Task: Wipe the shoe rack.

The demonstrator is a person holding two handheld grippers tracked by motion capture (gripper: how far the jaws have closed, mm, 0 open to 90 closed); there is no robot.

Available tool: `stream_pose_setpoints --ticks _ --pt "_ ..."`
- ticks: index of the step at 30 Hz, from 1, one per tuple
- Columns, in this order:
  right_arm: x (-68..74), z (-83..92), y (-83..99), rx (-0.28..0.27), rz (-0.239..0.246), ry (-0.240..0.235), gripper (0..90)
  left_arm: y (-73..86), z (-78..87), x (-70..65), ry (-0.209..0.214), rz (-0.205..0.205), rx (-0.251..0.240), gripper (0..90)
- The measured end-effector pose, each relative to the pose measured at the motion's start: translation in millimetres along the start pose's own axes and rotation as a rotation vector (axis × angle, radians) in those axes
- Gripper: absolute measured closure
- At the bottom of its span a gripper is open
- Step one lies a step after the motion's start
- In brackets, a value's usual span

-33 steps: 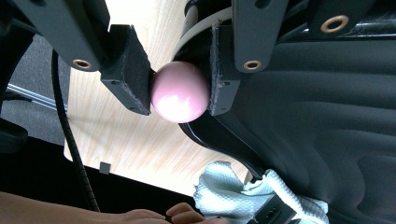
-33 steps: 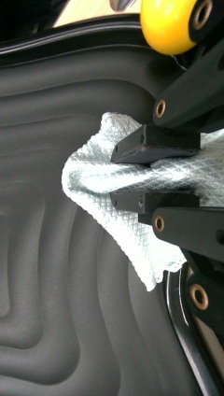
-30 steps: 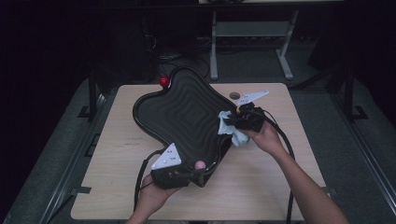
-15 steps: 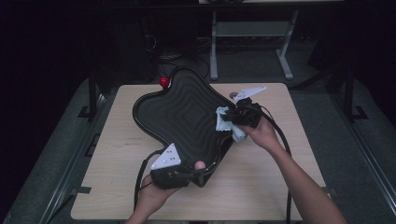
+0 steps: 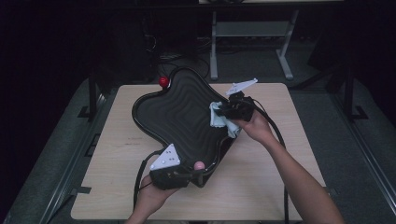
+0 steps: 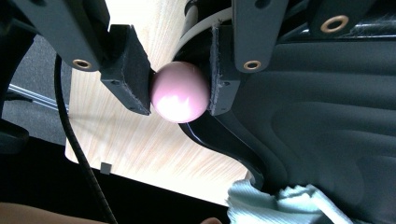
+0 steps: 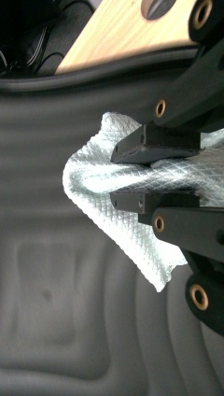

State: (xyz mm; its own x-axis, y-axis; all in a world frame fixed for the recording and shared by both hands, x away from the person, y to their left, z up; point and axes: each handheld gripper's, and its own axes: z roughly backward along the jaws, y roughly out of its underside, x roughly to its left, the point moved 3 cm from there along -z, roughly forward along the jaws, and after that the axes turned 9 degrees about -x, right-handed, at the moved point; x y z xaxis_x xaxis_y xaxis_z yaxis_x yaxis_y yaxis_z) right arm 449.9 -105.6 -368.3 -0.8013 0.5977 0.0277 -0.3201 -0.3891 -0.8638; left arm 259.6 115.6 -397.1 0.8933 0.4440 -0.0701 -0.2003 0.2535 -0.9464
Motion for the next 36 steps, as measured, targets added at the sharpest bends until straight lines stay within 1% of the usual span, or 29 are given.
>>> stream_pose_setpoints --ticks 1,2,3,4,5,8,10,12,13,14,15,16,18,19,20,21,22,23,25,26,27,28,29,30,31,33,34,35,36 --pt "-6.1 0.0 -0.5 -0.001 0.001 0.022 75.8 0.0 0.1 0.1 0.001 0.000 0.001 60.1" --pt "-12.2 0.2 0.0 -0.001 -0.019 0.042 75.9 0.0 0.0 0.0 0.001 0.001 0.001 60.1" --pt "-18.3 -0.3 0.8 0.000 -0.054 0.033 75.8 -0.1 0.0 -0.1 0.001 0.002 0.002 60.1" --pt "-18.6 -0.1 0.7 -0.005 -0.061 0.039 75.7 -0.2 0.2 0.0 0.001 0.002 0.003 60.1" --pt "-15.0 -0.5 0.4 -0.004 -0.050 0.034 75.7 -0.2 0.4 0.2 0.002 0.001 0.003 60.1" --pt "0.2 -3.6 -4.4 -0.013 0.004 -0.010 75.7 -0.2 0.2 0.1 0.002 0.001 0.002 60.1" --pt "0.2 -5.2 -7.3 -0.003 0.012 -0.009 75.7 0.0 0.0 0.2 0.002 0.002 0.000 60.1" --pt "-10.0 -5.6 -9.2 -0.001 -0.001 0.022 75.7 0.0 0.1 0.3 0.002 0.002 0.000 60.1" --pt "-17.9 -5.2 -8.3 -0.003 -0.011 0.048 75.8 -0.1 0.1 0.3 0.002 0.002 0.001 60.1" --pt "-22.3 -4.9 -6.6 -0.007 -0.042 0.046 75.8 -0.1 0.1 0.2 0.003 0.002 0.002 60.1" --pt "-22.5 -5.0 -5.6 -0.011 -0.062 0.036 75.6 0.0 0.3 0.1 0.002 0.002 0.002 60.1" --pt "-18.8 -5.0 -5.7 -0.011 -0.048 0.035 75.5 0.1 0.5 0.1 0.002 0.002 0.000 60.1" --pt "-7.1 -6.2 -7.6 -0.015 -0.023 -0.015 75.4 0.3 0.6 0.1 0.002 0.001 -0.001 60.1" --pt "-2.4 -7.3 -9.0 -0.018 0.008 -0.026 75.3 0.3 0.6 0.1 0.002 0.001 -0.001 60.1" --pt "-1.1 -8.0 -9.9 -0.016 0.028 -0.025 75.5 0.3 0.5 0.2 0.002 0.000 -0.002 60.1" --pt "-4.2 -8.5 -10.7 -0.015 0.011 -0.033 75.5 0.2 0.5 0.2 0.003 0.000 -0.001 60.1" --pt "-10.1 -8.2 -10.8 -0.017 -0.009 -0.016 75.5 0.2 0.5 0.3 0.003 0.000 -0.001 60.1" --pt "-16.0 -7.9 -9.7 -0.019 -0.019 0.015 75.7 0.1 0.5 0.3 0.003 0.001 0.000 60.1" --pt "-23.5 -7.4 -7.3 -0.029 -0.068 0.014 75.4 -0.1 0.5 0.2 0.003 0.000 0.003 60.1" --pt "-22.7 -7.4 -7.0 -0.034 -0.075 0.014 74.9 0.0 0.6 0.1 0.003 0.001 0.003 60.1" --pt "-18.6 -7.3 -7.6 -0.030 -0.057 0.018 74.9 0.1 0.6 0.0 0.003 0.001 0.001 60.1" --pt "-13.2 -7.6 -8.7 -0.032 -0.039 -0.004 75.0 0.1 0.6 -0.1 0.002 0.001 0.001 60.1" --pt "-7.4 -9.2 -10.6 -0.031 -0.008 -0.022 75.1 0.1 0.5 0.1 0.002 0.001 0.001 60.1" --pt "-5.0 -9.8 -12.2 -0.024 0.015 -0.012 75.3 0.1 0.5 0.1 0.002 0.000 0.000 60.1" --pt "-7.0 -10.2 -13.2 -0.026 0.018 -0.014 75.6 0.1 0.4 -0.2 0.001 0.001 0.000 60.1" --pt "-18.3 -10.5 -13.3 -0.017 -0.020 0.000 75.7 0.1 0.4 -0.3 -0.001 -0.001 0.000 60.1" --pt "-23.7 -9.5 -13.5 -0.015 -0.030 0.029 75.8 0.0 0.4 -0.4 -0.002 -0.001 0.001 60.1" --pt "-26.8 -9.5 -13.9 -0.017 -0.054 0.017 75.9 -0.1 0.4 -0.3 -0.001 -0.001 0.002 60.1" --pt "-26.0 -10.5 -14.6 -0.017 -0.058 0.014 75.7 0.0 0.6 -0.4 -0.001 0.000 0.003 60.1"
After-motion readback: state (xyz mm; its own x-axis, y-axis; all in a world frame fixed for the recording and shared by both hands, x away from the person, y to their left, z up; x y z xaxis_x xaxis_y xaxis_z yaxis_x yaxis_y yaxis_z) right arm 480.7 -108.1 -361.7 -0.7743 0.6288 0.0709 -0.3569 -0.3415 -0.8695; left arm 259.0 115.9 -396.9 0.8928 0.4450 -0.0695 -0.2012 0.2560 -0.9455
